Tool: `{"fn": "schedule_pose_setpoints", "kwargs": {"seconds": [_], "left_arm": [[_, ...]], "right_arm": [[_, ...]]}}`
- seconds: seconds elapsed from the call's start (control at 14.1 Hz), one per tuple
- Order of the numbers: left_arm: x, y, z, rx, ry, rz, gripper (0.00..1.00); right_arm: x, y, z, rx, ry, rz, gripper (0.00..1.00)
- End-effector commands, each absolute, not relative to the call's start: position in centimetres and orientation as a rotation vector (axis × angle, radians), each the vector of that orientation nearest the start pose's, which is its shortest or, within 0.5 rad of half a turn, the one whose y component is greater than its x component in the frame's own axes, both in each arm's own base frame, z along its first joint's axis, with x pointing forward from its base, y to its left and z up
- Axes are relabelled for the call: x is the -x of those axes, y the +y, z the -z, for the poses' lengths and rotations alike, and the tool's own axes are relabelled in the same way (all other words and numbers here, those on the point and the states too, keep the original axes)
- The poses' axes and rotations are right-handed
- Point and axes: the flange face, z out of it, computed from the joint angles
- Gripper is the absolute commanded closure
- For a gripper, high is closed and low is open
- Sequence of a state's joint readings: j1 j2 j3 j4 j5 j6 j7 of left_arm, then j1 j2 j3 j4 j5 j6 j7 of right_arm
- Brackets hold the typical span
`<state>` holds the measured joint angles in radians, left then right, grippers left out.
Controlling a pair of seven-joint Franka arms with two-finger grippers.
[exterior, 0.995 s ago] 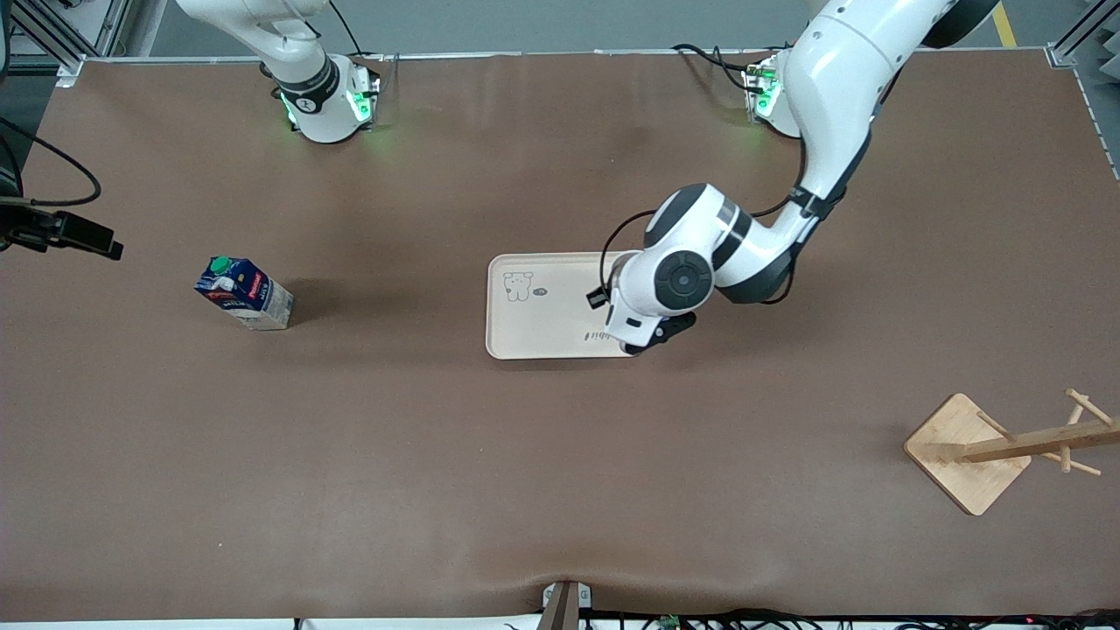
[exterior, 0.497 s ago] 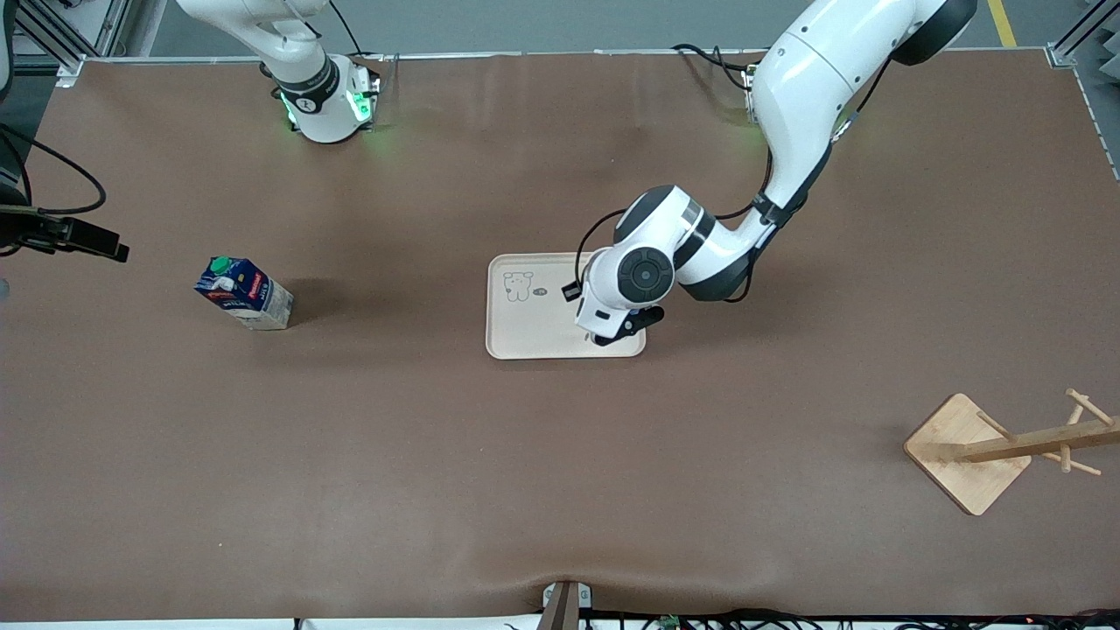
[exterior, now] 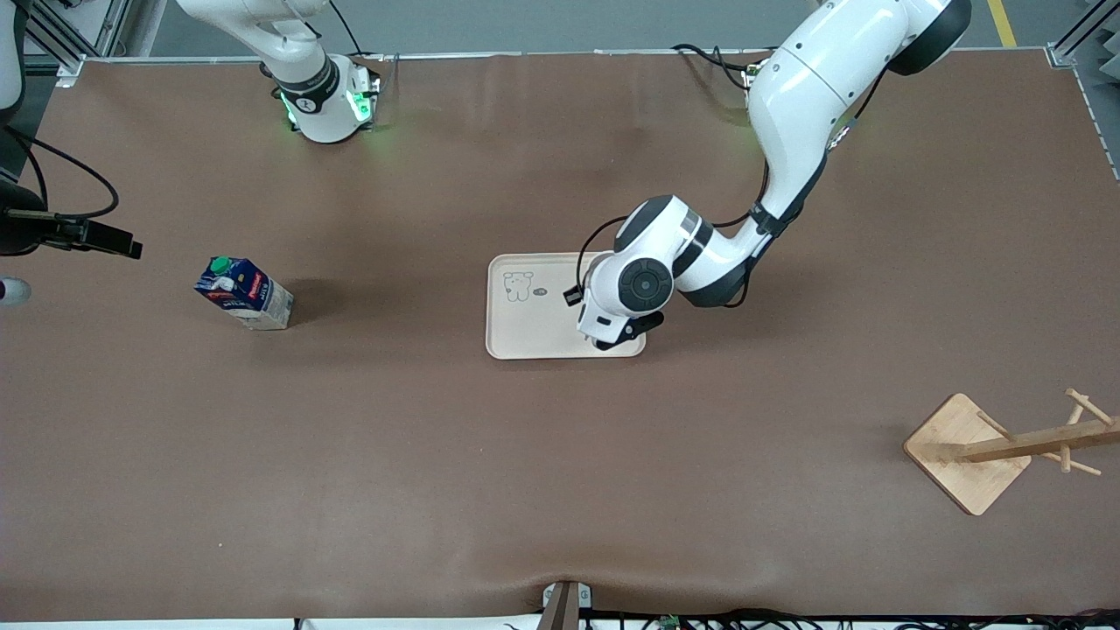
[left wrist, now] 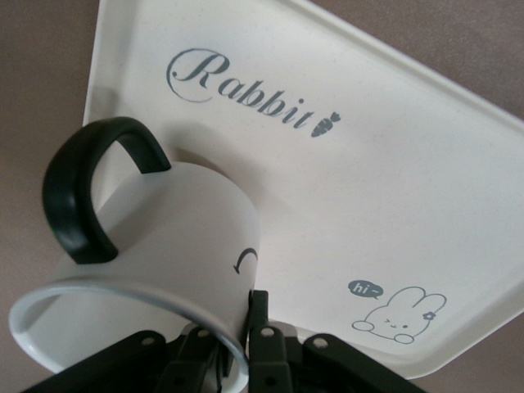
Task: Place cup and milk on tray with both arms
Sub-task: 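Lower the mug onto the tray while the right gripper reaches the milk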
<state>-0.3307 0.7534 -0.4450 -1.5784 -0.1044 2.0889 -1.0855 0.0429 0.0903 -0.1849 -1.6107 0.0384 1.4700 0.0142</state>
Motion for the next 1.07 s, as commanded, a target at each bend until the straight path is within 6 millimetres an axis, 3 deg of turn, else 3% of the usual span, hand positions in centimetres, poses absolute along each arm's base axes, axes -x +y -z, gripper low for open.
{"fn": "schedule_pose_setpoints", "kwargs": {"seconds": [0.0, 0.14, 0.21, 0.5, 0.64, 0.78, 0.99], "left_arm": [[-51.5, -44.8, -21.0, 3.071, -0.733, -0.666, 0.42], [-51.8, -44.6, -21.2, 3.069, -0.752, -0.661, 0.2], [-51.9, -44.6, -21.3, 3.072, -0.753, -0.658, 0.02], [-52.6, -44.4, -23.2, 3.092, -0.767, -0.628, 0.0], [-53.2, -44.0, -25.1, 3.106, -0.785, -0.595, 0.0], [-53.7, -43.7, -27.9, 3.114, -0.834, -0.548, 0.0], [-56.0, -39.8, -34.1, 3.104, -0.895, -0.414, 0.0]], "right_arm": [[-52.9, -7.2, -52.5, 3.01, 0.281, -0.31, 0.0], [-51.3, -6.5, -49.9, 3.008, 0.272, -0.276, 0.0], [-50.7, -6.5, -48.4, 3.006, 0.277, -0.272, 0.0], [-49.1, -6.4, -41.4, 3.013, 0.298, -0.248, 0.0], [-48.8, -6.0, -39.3, 3.022, 0.299, -0.21, 0.0], [-48.8, -6.1, -38.2, 3.03, 0.302, -0.166, 0.0], [-48.7, -6.4, -34.9, 3.056, 0.296, -0.089, 0.0]]}}
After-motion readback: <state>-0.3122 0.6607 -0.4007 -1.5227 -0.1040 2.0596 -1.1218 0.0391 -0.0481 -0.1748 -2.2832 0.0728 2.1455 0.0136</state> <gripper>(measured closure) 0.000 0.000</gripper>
